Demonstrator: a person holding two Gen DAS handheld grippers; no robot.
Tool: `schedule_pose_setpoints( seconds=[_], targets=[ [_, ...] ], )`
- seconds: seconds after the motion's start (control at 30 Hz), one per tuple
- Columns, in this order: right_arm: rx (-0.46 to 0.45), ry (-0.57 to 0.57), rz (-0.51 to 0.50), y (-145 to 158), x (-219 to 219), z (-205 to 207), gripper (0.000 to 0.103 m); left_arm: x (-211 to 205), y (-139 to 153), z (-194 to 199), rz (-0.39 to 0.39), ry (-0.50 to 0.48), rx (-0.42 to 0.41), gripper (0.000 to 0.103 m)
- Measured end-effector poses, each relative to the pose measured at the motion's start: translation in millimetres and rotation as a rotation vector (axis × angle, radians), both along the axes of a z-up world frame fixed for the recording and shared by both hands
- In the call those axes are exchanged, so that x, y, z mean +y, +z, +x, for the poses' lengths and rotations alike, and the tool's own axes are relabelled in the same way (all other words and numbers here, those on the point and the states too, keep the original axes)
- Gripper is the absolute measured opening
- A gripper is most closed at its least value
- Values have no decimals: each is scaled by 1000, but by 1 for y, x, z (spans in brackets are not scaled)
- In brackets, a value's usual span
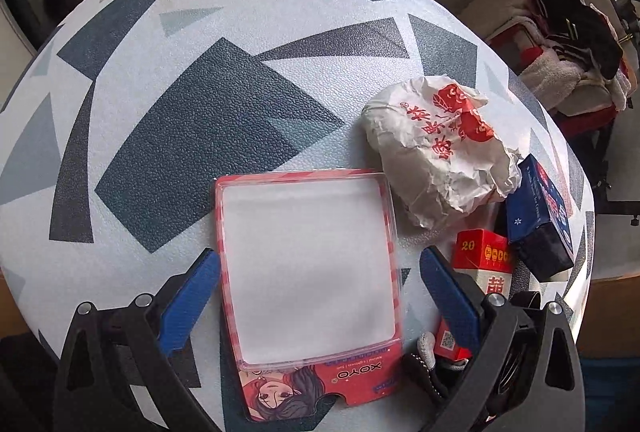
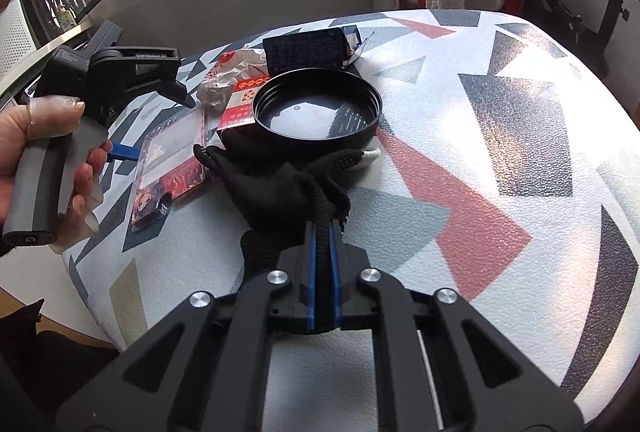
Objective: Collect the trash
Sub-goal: 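Lift the black glove with the right gripper while the left gripper grasps the pink-framed clear case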
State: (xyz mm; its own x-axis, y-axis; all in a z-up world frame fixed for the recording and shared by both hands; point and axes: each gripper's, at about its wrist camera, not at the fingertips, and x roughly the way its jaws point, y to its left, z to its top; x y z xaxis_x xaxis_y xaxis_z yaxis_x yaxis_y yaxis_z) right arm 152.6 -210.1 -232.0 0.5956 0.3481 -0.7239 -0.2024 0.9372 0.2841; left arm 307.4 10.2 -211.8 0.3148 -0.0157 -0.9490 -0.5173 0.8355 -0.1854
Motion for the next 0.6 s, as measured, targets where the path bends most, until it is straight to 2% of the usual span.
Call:
schedule_pose_setpoints(
  seconds=[0.17, 0.37, 0.43, 0.6],
  targets=[
    [-3, 6, 4, -1, 0, -1, 10, -4, -3, 5, 40, 6, 6, 97],
    [0, 4, 15, 0, -1, -1, 10, -14, -8, 13, 113, -39, 25, 96],
    [2, 3, 18, 0, -1, -1, 10, -12, -8, 10, 110, -44, 2, 95],
    [6, 16, 39, 5, 0, -5, 10, -11, 0, -4, 125, -134, -32, 95]
  ],
)
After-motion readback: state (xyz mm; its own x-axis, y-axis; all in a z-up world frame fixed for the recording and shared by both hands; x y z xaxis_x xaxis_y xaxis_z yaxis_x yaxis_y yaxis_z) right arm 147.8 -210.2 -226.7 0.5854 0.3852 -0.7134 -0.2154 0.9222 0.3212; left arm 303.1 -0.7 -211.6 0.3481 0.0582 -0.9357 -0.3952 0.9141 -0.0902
